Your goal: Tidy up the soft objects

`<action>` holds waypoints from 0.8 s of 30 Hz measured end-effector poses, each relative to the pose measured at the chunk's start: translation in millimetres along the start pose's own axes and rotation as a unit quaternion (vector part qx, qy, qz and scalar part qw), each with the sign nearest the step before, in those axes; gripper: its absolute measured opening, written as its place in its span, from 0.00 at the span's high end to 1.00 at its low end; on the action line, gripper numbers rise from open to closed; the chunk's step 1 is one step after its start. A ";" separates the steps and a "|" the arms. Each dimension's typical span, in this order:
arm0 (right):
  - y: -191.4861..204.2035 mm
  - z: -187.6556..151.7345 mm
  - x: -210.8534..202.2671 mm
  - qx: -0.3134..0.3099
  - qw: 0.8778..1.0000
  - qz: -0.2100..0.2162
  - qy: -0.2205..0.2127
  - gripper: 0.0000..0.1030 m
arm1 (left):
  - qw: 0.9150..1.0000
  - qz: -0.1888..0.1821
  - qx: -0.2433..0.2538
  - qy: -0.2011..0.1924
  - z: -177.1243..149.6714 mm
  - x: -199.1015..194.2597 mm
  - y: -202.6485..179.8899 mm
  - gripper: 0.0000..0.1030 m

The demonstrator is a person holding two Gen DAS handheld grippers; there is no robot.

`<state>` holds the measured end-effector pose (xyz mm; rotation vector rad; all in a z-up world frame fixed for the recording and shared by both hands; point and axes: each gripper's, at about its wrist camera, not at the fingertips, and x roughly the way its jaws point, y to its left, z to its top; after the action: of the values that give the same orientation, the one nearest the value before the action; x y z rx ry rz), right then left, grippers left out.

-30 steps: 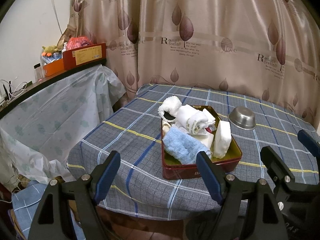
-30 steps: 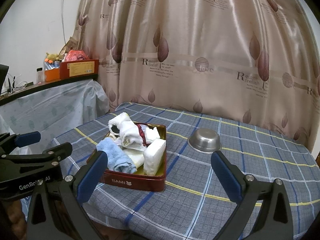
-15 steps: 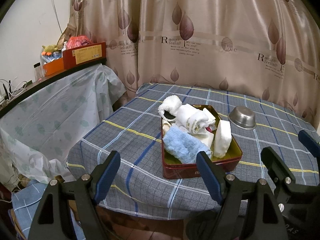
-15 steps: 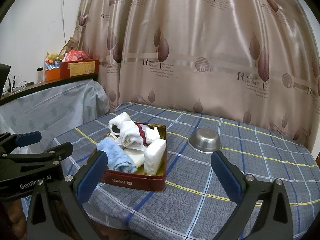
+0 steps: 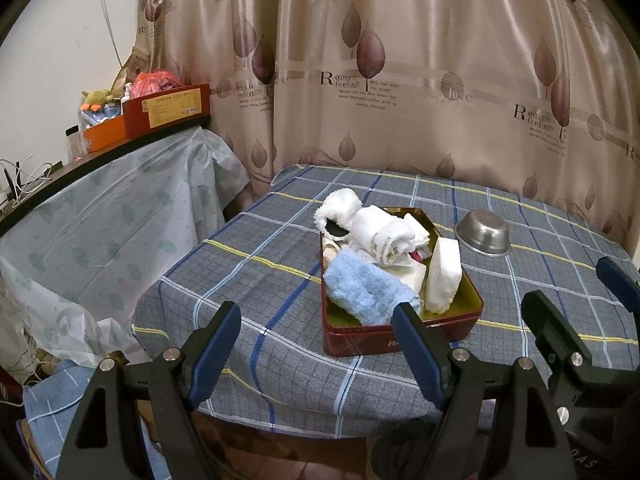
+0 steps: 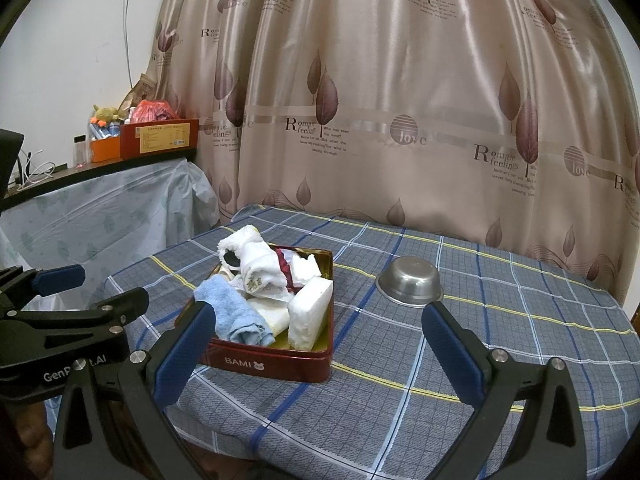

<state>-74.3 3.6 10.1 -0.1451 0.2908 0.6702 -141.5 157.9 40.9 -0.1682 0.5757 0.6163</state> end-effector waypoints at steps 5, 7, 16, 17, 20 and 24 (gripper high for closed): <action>1.3 -0.9 -0.7 0.000 1.000 0.000 0.001 0.01 | 1.000 0.000 0.000 0.001 0.8 0.5 -0.6 0.22; 0.1 0.0 -0.1 0.000 1.000 0.001 0.000 0.01 | 1.000 0.000 0.000 0.002 1.0 1.4 -1.1 0.22; 1.0 0.1 -1.5 0.000 1.000 0.000 0.000 0.01 | 1.000 -0.003 0.001 0.005 1.9 1.7 -1.0 0.22; 0.2 0.2 -0.8 0.001 1.000 0.000 -0.001 0.01 | 1.000 -0.002 0.001 0.004 2.0 1.7 -1.1 0.22; -0.6 0.5 -0.3 0.000 1.000 0.001 0.000 0.01 | 1.000 -0.003 0.001 0.006 1.9 2.7 -1.4 0.22; 0.1 0.5 -0.9 0.000 1.000 0.001 0.000 0.01 | 1.000 -0.003 0.000 0.007 1.4 2.3 -0.4 0.22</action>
<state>-74.9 3.3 10.9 -0.1438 0.2908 0.6716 -139.0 159.1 40.8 -0.1748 0.5881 0.6093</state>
